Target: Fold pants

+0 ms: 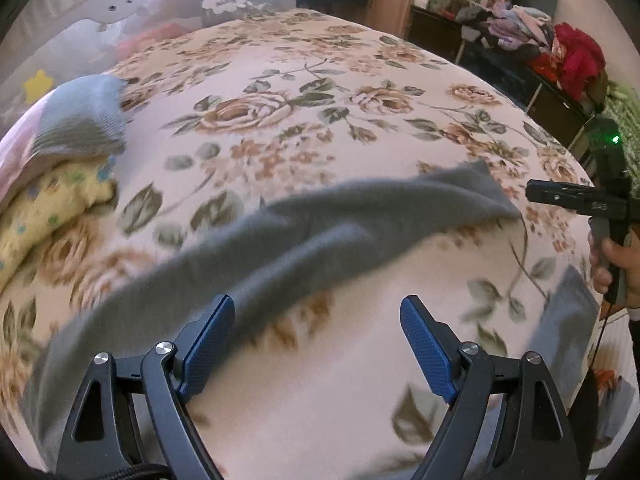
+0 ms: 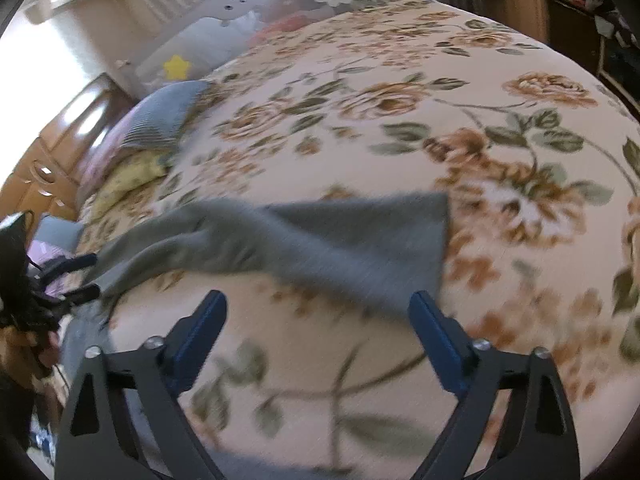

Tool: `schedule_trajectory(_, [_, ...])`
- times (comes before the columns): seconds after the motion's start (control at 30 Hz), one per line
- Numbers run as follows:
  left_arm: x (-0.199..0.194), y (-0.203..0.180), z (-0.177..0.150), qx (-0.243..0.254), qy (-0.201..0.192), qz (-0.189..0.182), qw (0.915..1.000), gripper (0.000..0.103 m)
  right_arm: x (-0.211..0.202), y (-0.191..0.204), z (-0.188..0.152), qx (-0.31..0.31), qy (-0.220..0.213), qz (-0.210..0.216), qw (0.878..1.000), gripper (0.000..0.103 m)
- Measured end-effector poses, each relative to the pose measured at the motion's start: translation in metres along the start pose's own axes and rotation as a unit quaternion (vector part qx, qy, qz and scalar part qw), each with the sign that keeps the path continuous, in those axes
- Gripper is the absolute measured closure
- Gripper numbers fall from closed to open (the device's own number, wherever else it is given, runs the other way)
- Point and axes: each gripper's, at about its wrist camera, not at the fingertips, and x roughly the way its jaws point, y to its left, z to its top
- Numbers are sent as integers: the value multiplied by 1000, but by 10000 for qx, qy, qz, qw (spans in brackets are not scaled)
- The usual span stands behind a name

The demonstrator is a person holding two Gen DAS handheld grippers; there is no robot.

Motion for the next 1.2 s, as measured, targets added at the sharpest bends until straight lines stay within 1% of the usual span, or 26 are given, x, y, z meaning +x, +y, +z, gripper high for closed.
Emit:
schedule_trajectory(0.03, [6,4,9,40,43,-63,10000,18,5,-6,8,12,11,-60,10000,22])
schedule_trajectory(0.1, [24,9,30,245,158,-263,9992,18,17,-20,21,103,54,-199,9997,22])
schedule_trajectory(0.13, [33,11,37,382,231,-262,9987,18,23,-27,28,148,89,-251,9995,22])
schedule_trajectory(0.17, [40,13,42,498,309,-241,9980,18,30,-33,35,143,120,-305,9994,22])
schedule_trajectory(0.2, [53,15,47,712,490,-223,9960,18,34,-36,39,85,153,-360,9992,22])
schedule_trajectory(0.23, [61,17,49,822,579,-152,9948,18,40,-37,45,-49,212,-428,9988,22])
schedule_trajectory(0.27, [74,20,51,1016,760,-24,9919,18,44,-37,51,-214,237,-448,9985,22])
schedule_trajectory(0.3, [83,22,52,1131,923,13,9893,18,47,-36,55,-382,266,-430,9980,22])
schedule_trajectory(0.4, [111,30,50,1437,1341,184,9803,18,63,-28,67,-1001,579,-497,9920,22])
schedule_trajectory(0.43, [120,34,48,1494,1472,272,9774,18,71,-25,69,-1236,744,-508,9882,22])
schedule_trajectory(0.5, [136,42,44,1468,1728,407,9731,18,88,-22,72,-1570,1079,-544,9802,22])
schedule_trajectory(0.53, [143,46,42,1411,1852,359,9718,17,98,-21,72,-1699,1274,-528,9758,22])
schedule_trajectory(0.57, [147,51,39,1242,1899,237,9736,17,108,-21,71,-1821,1465,-563,9707,23])
schedule_trajectory(0.6, [146,55,39,1108,1848,140,9764,18,117,-21,68,-1959,1633,-637,9648,25])
schedule_trajectory(0.63, [145,58,38,997,1819,49,9782,25,123,-20,65,-2064,1706,-674,9611,31])
schedule_trajectory(0.67, [140,59,36,905,1778,-132,9798,31,125,-17,62,-2160,1699,-703,9589,41])
schedule_trajectory(0.7, [136,58,34,893,1755,-225,9802,46,123,-16,62,-2175,1674,-706,9590,54])
schedule_trajectory(0.73, [131,58,33,873,1755,-294,9802,66,119,-14,64,-2135,1610,-666,9613,89])
schedule_trajectory(0.77, [126,56,31,857,1781,-326,9797,76,112,-14,66,-2072,1516,-682,9641,96])
schedule_trajectory(0.8, [119,51,27,888,1809,-368,9788,90,106,-12,67,-2050,1435,-673,9658,96])
schedule_trajectory(0.9, [91,30,14,1007,1694,-541,9789,92,83,-3,62,-2171,1119,-802,9664,96])
schedule_trajectory(0.93, [82,22,8,1042,1644,-609,9790,92,69,1,58,-2212,938,-837,9671,96])
schedule_trajectory(1.03, [41,2,-18,1116,1415,-872,9798,92,38,8,50,-2264,553,-944,9679,96])
schedule_trajectory(1.1, [18,-8,-31,1080,1269,-1001,9809,92,12,10,41,-2273,309,-966,9685,96])
schedule_trajectory(1.17, [-2,-17,-45,976,1139,-1139,9821,92,-6,15,33,-2322,132,-1021,9672,96])
schedule_trajectory(1.2, [-13,-24,-53,925,1063,-1184,9829,92,-14,17,26,-2348,49,-981,9671,96])
